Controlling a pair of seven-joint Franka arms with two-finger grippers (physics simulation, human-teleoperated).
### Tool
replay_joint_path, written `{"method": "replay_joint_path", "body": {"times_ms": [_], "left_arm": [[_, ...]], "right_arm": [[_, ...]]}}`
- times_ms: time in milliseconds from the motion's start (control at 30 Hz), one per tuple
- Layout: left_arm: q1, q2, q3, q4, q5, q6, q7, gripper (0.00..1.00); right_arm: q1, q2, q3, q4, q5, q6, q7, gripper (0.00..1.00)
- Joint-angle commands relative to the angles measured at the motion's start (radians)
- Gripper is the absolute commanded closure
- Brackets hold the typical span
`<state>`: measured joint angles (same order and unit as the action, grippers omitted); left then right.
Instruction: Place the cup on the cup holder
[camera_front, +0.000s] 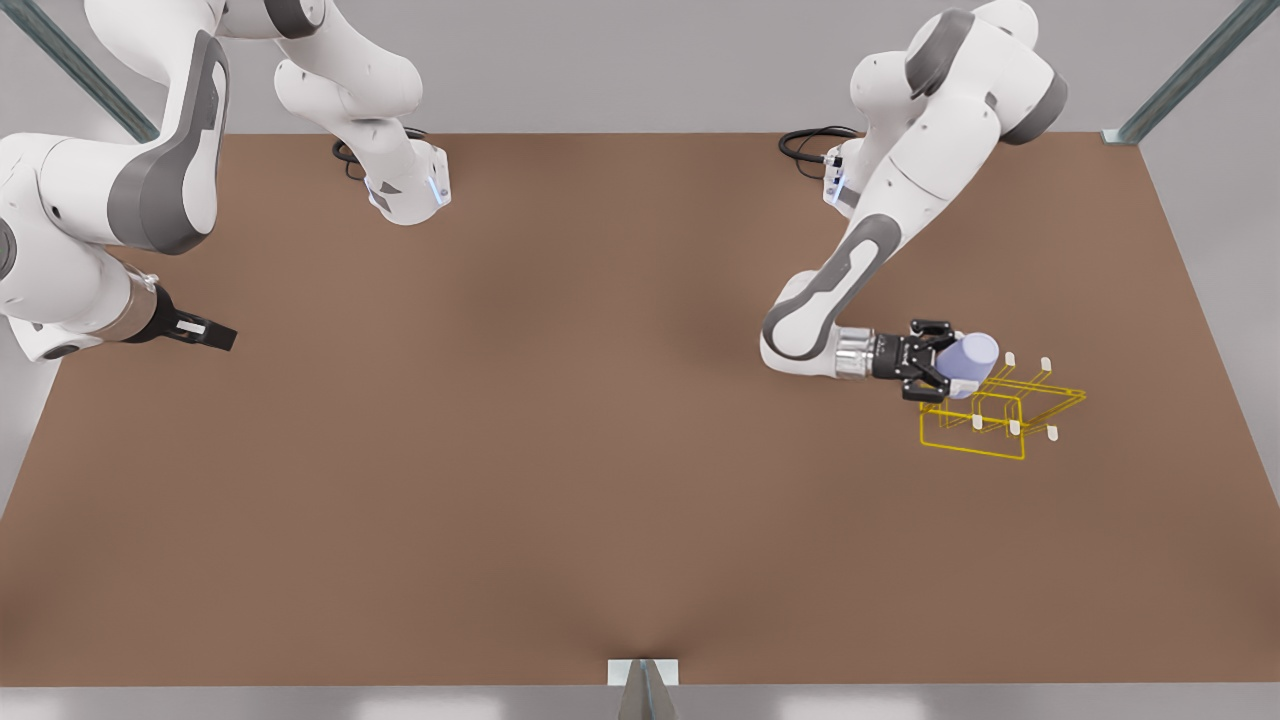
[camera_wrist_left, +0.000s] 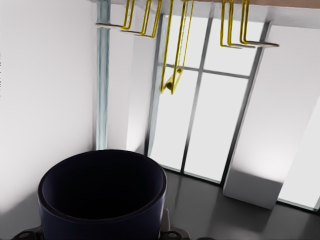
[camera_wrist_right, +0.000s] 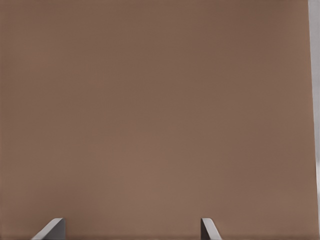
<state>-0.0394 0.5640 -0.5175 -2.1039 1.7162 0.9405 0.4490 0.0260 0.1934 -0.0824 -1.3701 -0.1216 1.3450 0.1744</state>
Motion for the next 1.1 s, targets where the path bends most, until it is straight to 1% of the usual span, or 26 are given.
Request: {"method": "replay_joint_path", "body": {"times_ms": [0,33,233,433,500,567,1067], "left_arm": [[-0.002,0.005,-0.001,0.033,0.014,0.086,-0.082,0.18],[-0.005,0.028,0.001,0.071,0.029,0.103,-0.082,0.18],[0.036,0.111,0.027,0.107,0.184,0.119,-0.099,0.18],[0.038,0.109,0.070,0.102,0.191,0.118,-0.099,0.18],[0.038,0.109,0.109,0.081,0.192,0.130,-0.099,0.18],[0.038,0.109,0.126,0.064,0.191,0.130,-0.113,0.18],[0.052,0.155,0.143,0.071,0.217,0.144,-0.176,0.18]], "right_arm": [[0.000,-0.002,0.000,0.000,0.000,0.000,0.005,0.00],[0.000,-0.002,0.000,0.000,0.000,-0.001,0.004,0.00],[0.000,-0.002,0.000,0.000,0.000,0.000,0.005,0.00],[0.000,-0.002,0.000,0.000,0.000,-0.001,0.005,0.00],[0.000,-0.002,0.000,0.000,0.000,0.000,0.005,0.00],[0.000,-0.002,0.000,0.000,0.000,-0.001,0.005,0.00],[-0.001,-0.002,0.000,0.000,-0.007,-0.001,0.004,0.00]]}}
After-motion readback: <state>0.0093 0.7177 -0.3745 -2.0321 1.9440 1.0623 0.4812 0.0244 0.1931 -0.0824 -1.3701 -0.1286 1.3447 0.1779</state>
